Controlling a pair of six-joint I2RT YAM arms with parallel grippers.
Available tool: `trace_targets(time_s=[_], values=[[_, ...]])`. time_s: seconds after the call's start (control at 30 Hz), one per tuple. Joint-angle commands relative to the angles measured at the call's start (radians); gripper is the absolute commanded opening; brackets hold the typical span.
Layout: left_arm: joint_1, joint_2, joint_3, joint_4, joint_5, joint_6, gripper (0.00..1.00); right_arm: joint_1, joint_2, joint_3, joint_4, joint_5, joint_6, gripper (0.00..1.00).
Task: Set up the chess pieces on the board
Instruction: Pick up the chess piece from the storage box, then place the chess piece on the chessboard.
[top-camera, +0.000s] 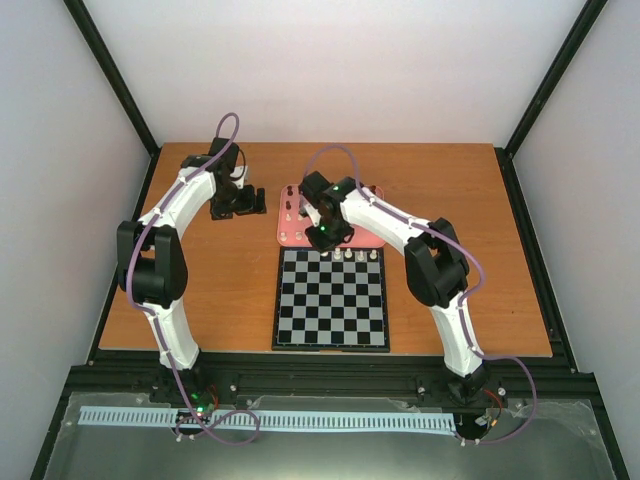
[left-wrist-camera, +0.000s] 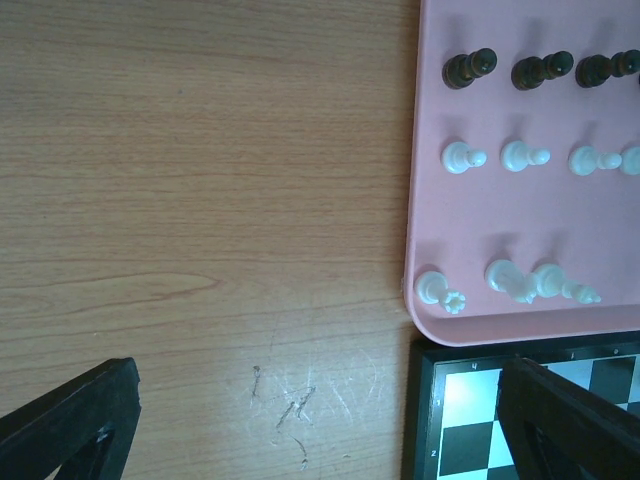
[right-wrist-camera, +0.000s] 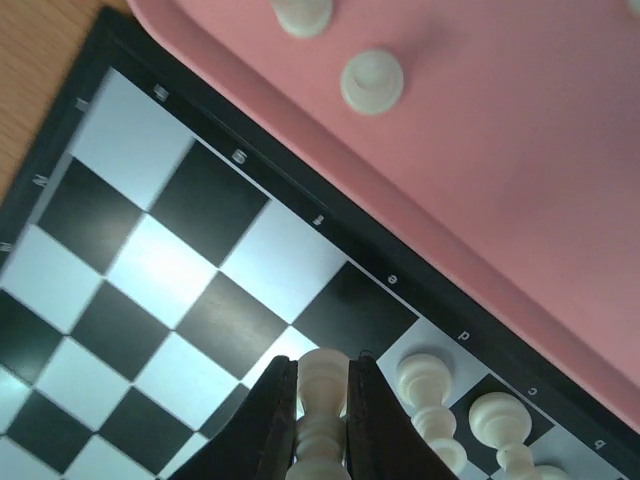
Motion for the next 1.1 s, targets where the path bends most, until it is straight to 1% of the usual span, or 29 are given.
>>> trace_targets(time_s=[0.0,0.33,1.07], values=[[0.001,-0.019,0.009,0.015,0.014,-0.016,1.0,0.001,-0.034,-0.075,0.043,0.012,-0.004,0.05],[0.001,-0.035,-0.004,0.024,0.023,-0.018,1.0,0.001,-0.016,-0.095,0.099,0.023,0.0,0.05],[0.001,-0.032,-0.004,0.021,0.018,-0.015,1.0,0.001,0.067,-0.029,0.075,0.043,-0.018,0.06]])
